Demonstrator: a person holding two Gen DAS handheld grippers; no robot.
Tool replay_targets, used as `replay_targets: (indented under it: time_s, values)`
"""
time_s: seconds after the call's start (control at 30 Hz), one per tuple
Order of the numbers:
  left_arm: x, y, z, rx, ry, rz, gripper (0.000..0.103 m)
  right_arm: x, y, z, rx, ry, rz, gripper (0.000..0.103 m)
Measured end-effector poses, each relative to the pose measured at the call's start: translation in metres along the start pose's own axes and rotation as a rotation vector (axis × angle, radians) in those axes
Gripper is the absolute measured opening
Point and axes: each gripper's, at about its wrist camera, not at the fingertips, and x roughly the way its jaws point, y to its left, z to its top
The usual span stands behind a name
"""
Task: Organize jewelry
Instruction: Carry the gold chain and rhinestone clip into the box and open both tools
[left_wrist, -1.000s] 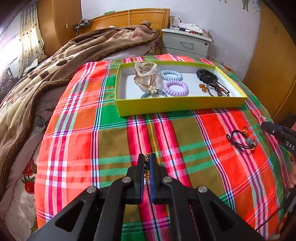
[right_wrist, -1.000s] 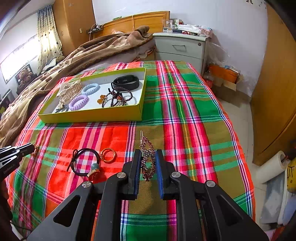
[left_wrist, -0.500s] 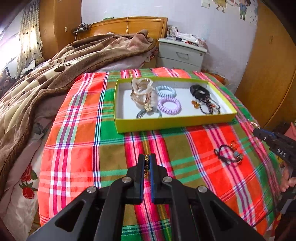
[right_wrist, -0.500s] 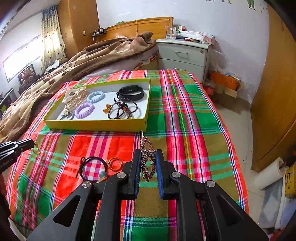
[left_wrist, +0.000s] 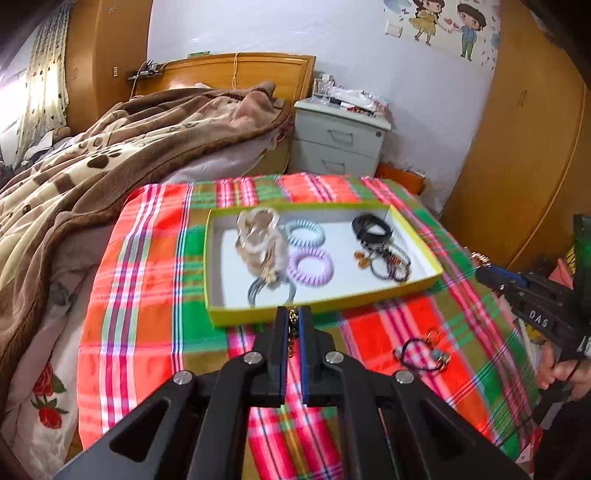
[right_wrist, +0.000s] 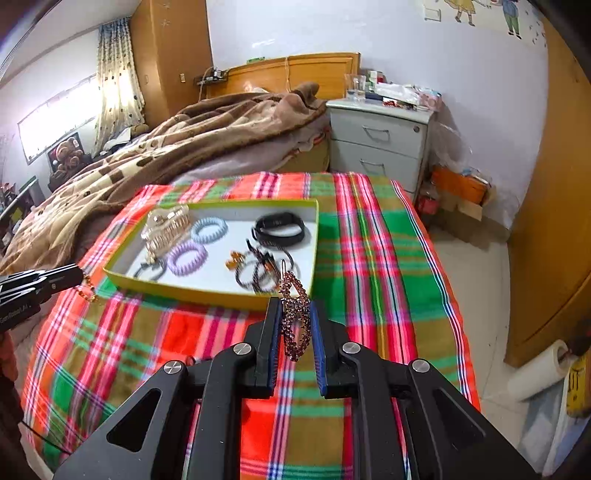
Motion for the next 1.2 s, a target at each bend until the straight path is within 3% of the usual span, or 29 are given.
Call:
replay_targets:
  time_s: [0.33,0.6,0.77,1.2]
  values:
    - [0.021,-0.009,0.027,0.006,-0.011,-0.044,0.005,0.025,0.020,0.038,-0.079,0.003,0.103,0.016]
    - [0.055,-0.021,0.034,0.011,0.031,-0.087,0.005,0.074,0.033,0.071,-0.085,0.057,0.186,0.016]
    - [0.074,-0.026,0.034,0.031,0.068,-0.109,0.005,0.104,0.041,0.086,-0.094,0.090,0.195,0.016]
    - [0.107,-0.023,0.023,0.068,0.125,-0.016,0.005,0.164,0.059,0.087,-0.155,0.193,0.161,0.016]
